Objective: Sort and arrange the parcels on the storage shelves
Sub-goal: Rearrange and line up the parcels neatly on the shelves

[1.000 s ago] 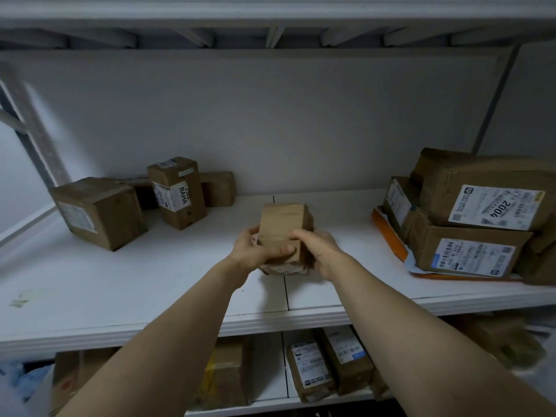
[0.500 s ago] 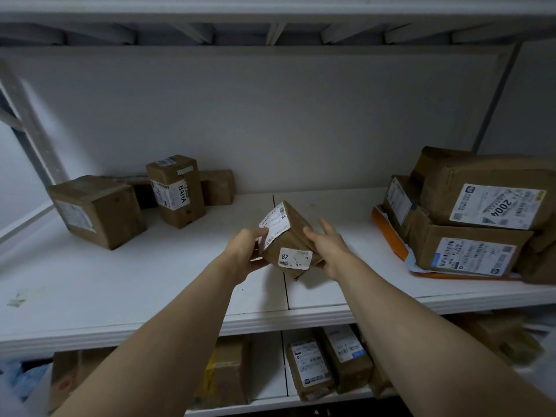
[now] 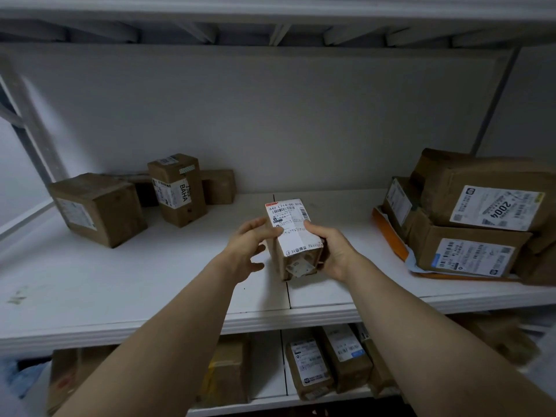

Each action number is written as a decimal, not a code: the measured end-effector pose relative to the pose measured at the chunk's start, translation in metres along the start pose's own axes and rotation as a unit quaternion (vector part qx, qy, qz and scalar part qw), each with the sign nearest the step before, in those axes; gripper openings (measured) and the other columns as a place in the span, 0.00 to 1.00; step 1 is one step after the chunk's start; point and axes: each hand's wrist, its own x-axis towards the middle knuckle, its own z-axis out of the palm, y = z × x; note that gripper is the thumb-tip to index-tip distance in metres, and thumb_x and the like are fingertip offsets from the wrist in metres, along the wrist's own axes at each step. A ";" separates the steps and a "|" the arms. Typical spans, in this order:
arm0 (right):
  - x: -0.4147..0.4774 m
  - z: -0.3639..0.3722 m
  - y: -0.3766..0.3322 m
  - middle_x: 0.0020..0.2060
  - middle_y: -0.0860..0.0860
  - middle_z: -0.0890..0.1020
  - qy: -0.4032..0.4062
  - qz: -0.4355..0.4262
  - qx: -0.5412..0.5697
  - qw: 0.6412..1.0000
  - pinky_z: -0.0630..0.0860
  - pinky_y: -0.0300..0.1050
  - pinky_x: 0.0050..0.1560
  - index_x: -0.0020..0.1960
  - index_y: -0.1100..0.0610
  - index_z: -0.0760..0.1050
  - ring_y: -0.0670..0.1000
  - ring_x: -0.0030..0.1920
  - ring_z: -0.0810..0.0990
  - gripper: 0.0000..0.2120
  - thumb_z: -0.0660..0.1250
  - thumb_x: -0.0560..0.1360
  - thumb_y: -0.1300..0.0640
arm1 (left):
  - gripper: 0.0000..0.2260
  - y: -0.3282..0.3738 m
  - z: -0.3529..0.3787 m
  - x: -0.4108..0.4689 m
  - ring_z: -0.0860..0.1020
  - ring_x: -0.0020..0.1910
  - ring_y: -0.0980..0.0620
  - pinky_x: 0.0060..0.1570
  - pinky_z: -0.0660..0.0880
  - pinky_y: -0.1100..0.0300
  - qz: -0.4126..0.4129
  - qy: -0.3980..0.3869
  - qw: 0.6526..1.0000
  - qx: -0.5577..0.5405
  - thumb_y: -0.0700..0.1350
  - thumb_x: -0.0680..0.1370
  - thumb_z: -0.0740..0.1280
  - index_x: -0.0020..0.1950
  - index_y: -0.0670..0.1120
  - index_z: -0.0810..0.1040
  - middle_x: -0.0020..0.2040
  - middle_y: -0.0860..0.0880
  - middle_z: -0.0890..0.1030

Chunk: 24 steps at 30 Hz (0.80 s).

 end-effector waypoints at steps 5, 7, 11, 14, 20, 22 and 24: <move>-0.006 0.007 0.001 0.44 0.54 0.85 -0.011 0.003 0.019 1.000 0.75 0.49 0.48 0.57 0.56 0.80 0.55 0.44 0.81 0.13 0.64 0.77 0.51 | 0.35 -0.002 0.001 -0.005 0.78 0.56 0.45 0.53 0.76 0.48 -0.048 -0.034 0.998 0.027 0.57 0.65 0.77 0.67 0.46 0.70 0.58 0.44 0.80; -0.005 0.010 -0.001 0.42 0.50 0.85 0.027 -0.037 -0.017 0.999 0.76 0.43 0.42 0.65 0.54 0.76 0.51 0.41 0.82 0.15 0.65 0.79 0.55 | 0.40 -0.004 -0.002 -0.004 0.76 0.58 0.45 0.52 0.76 0.48 -0.049 0.001 0.998 0.032 0.60 0.62 0.77 0.67 0.46 0.67 0.60 0.44 0.77; -0.012 0.008 -0.005 0.46 0.53 0.85 0.039 -0.046 -0.086 0.994 0.79 0.45 0.43 0.61 0.54 0.78 0.53 0.45 0.83 0.22 0.70 0.72 0.42 | 0.19 -0.006 -0.002 -0.002 0.77 0.52 0.47 0.45 0.77 0.53 -0.018 0.012 1.000 0.003 0.51 0.73 0.72 0.58 0.42 0.73 0.51 0.45 0.78; -0.022 0.002 -0.005 0.45 0.56 0.84 0.022 0.013 -0.074 0.997 0.80 0.49 0.47 0.56 0.57 0.78 0.56 0.45 0.82 0.21 0.73 0.70 0.44 | 0.04 -0.006 -0.001 -0.005 0.76 0.37 0.52 0.39 0.77 0.58 -0.006 0.019 0.998 -0.060 0.39 0.78 0.64 0.50 0.42 0.78 0.33 0.49 0.77; -0.043 -0.003 0.007 0.39 0.57 0.85 0.029 0.049 0.110 0.992 0.78 0.52 0.45 0.55 0.59 0.78 0.58 0.44 0.81 0.16 0.66 0.75 0.48 | 0.17 -0.006 -0.001 -0.008 0.77 0.44 0.50 0.52 0.75 0.55 0.032 0.034 0.996 -0.078 0.34 0.75 0.66 0.63 0.38 0.76 0.39 0.47 0.80; -0.050 0.000 0.013 0.41 0.59 0.85 0.030 0.046 0.150 0.987 0.78 0.53 0.45 0.57 0.60 0.77 0.59 0.45 0.81 0.17 0.65 0.76 0.48 | 0.28 -0.008 -0.004 -0.008 0.73 0.60 0.47 0.62 0.71 0.48 0.015 0.033 0.998 -0.051 0.40 0.72 0.73 0.70 0.43 0.69 0.58 0.47 0.76; -0.055 0.004 0.020 0.43 0.59 0.85 0.035 0.035 0.163 0.985 0.78 0.54 0.46 0.59 0.59 0.77 0.60 0.46 0.81 0.17 0.63 0.77 0.48 | 0.35 -0.008 -0.011 -0.010 0.72 0.63 0.44 0.59 0.73 0.45 -0.006 -0.026 0.998 -0.063 0.42 0.70 0.75 0.73 0.44 0.63 0.64 0.46 0.74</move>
